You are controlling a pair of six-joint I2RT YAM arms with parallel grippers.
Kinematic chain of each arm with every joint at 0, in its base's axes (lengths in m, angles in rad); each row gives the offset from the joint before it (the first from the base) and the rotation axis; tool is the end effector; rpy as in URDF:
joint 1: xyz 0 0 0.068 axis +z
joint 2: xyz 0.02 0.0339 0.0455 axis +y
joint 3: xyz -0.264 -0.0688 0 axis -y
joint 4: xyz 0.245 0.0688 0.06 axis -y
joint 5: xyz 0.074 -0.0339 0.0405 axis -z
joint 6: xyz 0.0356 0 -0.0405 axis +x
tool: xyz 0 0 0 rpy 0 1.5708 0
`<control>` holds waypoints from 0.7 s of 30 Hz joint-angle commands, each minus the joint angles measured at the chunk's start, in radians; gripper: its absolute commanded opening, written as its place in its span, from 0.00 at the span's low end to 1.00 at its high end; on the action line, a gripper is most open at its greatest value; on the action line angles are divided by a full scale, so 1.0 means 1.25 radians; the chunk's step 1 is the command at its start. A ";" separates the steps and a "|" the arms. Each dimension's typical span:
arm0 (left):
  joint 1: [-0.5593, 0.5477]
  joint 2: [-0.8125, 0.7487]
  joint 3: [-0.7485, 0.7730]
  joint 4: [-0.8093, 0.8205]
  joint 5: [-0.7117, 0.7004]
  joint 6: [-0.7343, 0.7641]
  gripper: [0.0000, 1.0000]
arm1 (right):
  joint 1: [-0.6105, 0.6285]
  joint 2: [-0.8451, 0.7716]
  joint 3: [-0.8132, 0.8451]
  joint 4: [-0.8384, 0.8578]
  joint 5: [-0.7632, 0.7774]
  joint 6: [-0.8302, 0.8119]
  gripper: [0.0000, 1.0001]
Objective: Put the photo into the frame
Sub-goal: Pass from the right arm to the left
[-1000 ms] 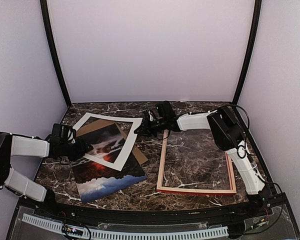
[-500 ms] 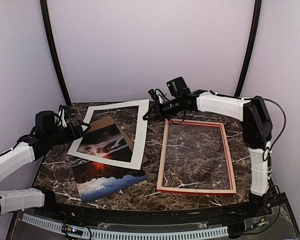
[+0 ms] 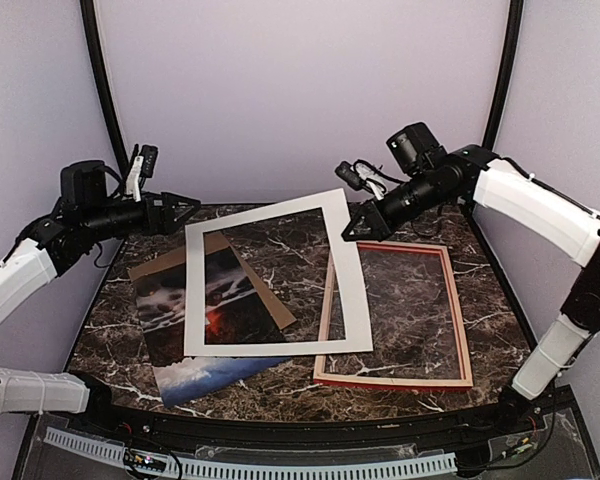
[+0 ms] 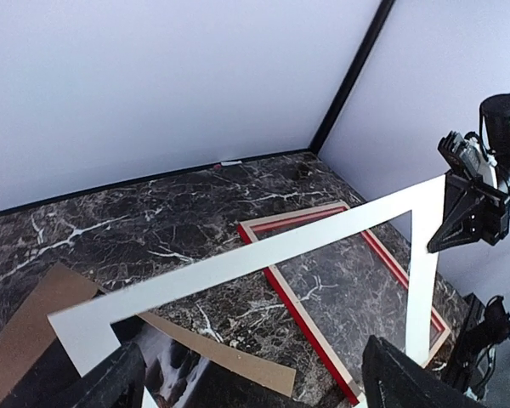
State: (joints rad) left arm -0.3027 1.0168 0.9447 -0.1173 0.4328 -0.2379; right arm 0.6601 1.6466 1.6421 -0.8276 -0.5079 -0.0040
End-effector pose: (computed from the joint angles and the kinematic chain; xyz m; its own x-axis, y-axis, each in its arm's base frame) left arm 0.2191 -0.0841 0.3602 -0.3311 -0.1207 -0.9358 0.6028 0.7360 -0.3082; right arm 0.2706 0.2320 0.3579 -0.5809 -0.4553 -0.6748 -0.7968 0.4876 0.3569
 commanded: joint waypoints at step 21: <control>-0.235 0.393 0.425 -0.353 0.188 0.488 0.84 | 0.078 -0.204 -0.093 -0.104 0.055 -0.208 0.00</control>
State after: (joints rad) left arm -0.5827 1.4738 1.4086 -0.4622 0.6125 0.2810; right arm 0.7452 1.4303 1.5429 -0.9661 -0.4328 -0.2443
